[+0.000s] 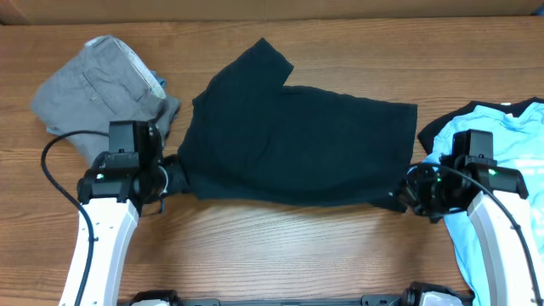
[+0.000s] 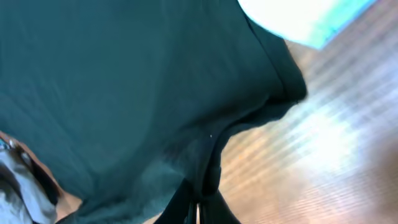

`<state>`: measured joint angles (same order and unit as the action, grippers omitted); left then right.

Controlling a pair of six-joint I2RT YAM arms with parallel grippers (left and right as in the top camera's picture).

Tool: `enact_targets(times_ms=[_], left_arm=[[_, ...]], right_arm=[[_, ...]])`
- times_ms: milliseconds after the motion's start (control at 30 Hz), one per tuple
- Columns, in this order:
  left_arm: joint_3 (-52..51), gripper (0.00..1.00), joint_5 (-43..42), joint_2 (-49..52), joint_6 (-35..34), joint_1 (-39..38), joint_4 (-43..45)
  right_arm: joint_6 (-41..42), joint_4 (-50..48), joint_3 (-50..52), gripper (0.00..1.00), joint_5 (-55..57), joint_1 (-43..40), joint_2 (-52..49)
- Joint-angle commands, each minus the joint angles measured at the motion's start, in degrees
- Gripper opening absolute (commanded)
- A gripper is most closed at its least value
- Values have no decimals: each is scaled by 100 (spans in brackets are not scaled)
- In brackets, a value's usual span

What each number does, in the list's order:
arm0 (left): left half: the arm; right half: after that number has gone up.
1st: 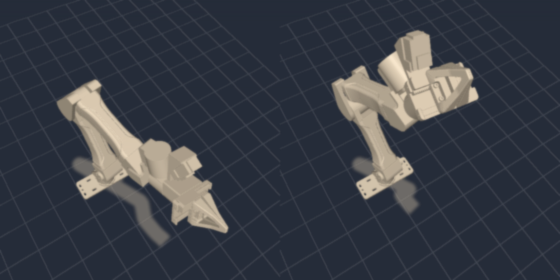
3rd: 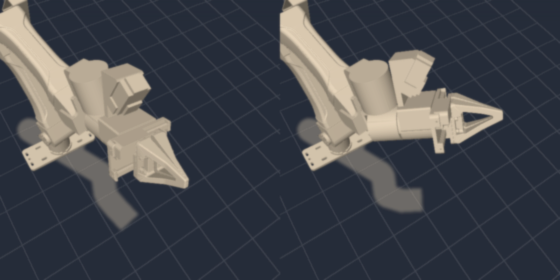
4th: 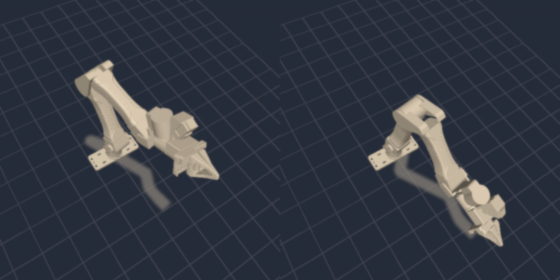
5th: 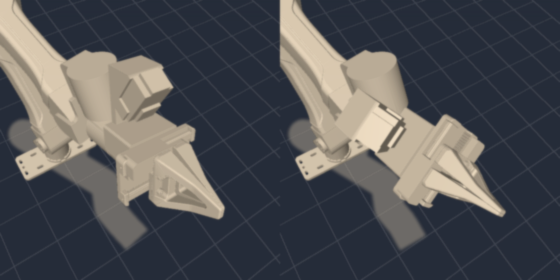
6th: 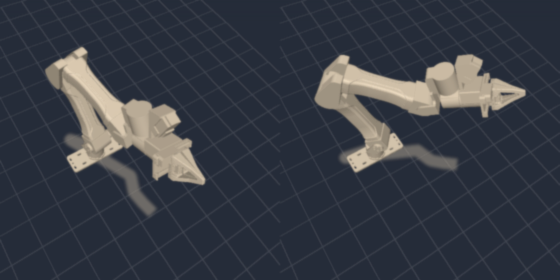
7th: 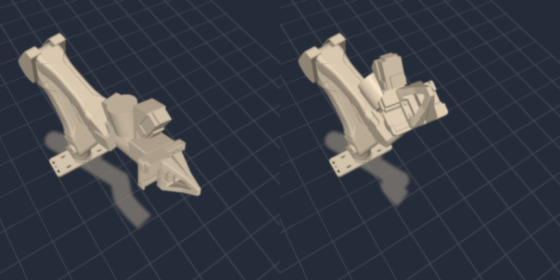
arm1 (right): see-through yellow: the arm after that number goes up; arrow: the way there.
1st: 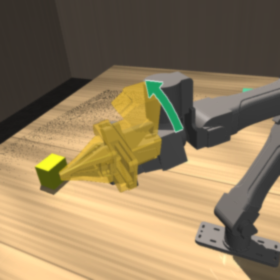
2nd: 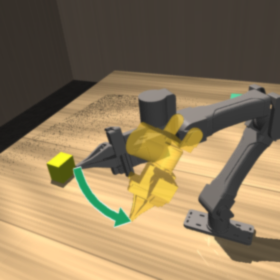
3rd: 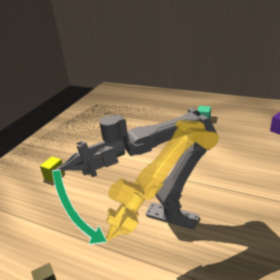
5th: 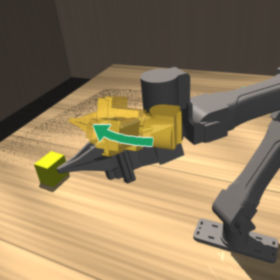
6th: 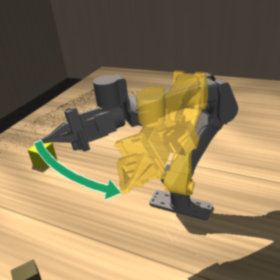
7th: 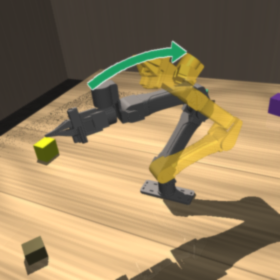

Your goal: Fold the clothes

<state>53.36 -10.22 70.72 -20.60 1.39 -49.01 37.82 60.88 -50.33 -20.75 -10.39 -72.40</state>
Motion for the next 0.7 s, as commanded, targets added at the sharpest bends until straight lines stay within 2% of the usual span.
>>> enact_targets(times_ms=[0, 133, 267, 467, 667], left_arm=[[111, 4, -153, 216, 85, -46, 262], [111, 4, -315, 586, 87, -46, 702], [111, 4, -817, 1040, 83, -59, 1333], [111, 4, -1266, 1534, -120, -72, 2194], [111, 8, -1572, 1762, -195, -74, 2809]], right_arm=[[297, -273, -114, 4, 9, 26, -291], [426, -675, -114, 4, 9, 26, -675], [522, -1119, -114, 4, 11, 20, -942], [885, -1891, -114, 4, 11, 15, -1067], [1158, -2229, -114, 4, 57, 15, -1099]])
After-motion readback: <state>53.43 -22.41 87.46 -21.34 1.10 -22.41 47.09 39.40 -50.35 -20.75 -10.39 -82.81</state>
